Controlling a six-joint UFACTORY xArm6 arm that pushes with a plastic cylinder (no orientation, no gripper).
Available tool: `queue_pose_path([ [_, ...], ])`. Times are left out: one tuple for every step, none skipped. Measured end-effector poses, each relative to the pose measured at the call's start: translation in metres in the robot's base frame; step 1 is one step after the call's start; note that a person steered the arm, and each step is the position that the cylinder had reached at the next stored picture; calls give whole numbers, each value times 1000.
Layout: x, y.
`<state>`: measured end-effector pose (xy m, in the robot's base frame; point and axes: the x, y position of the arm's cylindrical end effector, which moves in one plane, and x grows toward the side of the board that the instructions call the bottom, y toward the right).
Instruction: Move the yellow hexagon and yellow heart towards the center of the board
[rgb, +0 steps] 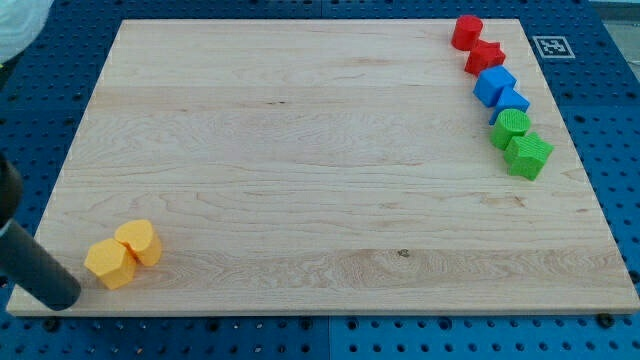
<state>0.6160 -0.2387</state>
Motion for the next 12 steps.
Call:
queue_pose_path([
  [-1, 29],
  [-4, 62],
  [-5, 74],
  [3, 73],
  [3, 61],
  [2, 32],
  [1, 11],
  [-2, 11],
  [-6, 12],
  [-8, 16],
  [-13, 21],
  [-28, 29],
])
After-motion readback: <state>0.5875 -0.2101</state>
